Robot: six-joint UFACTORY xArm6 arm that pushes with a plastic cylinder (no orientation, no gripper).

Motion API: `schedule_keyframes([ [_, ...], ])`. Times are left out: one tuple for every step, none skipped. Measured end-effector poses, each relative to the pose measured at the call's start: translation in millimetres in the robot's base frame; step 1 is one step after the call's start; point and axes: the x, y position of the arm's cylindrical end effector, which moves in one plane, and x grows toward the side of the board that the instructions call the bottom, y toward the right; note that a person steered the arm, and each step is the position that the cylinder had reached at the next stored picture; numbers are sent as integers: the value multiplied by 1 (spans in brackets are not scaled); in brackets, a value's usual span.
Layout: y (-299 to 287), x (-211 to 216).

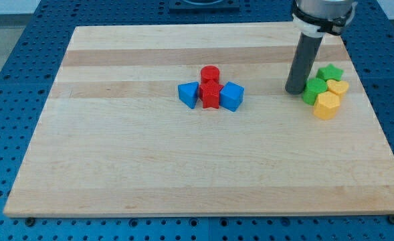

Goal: Point at the green star

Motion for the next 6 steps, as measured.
schedule_keyframes([
  [-5,-2],
  [-17,-17],
  [-20,-46],
  [-7,-70],
  [26,-76],
  [60,-76],
])
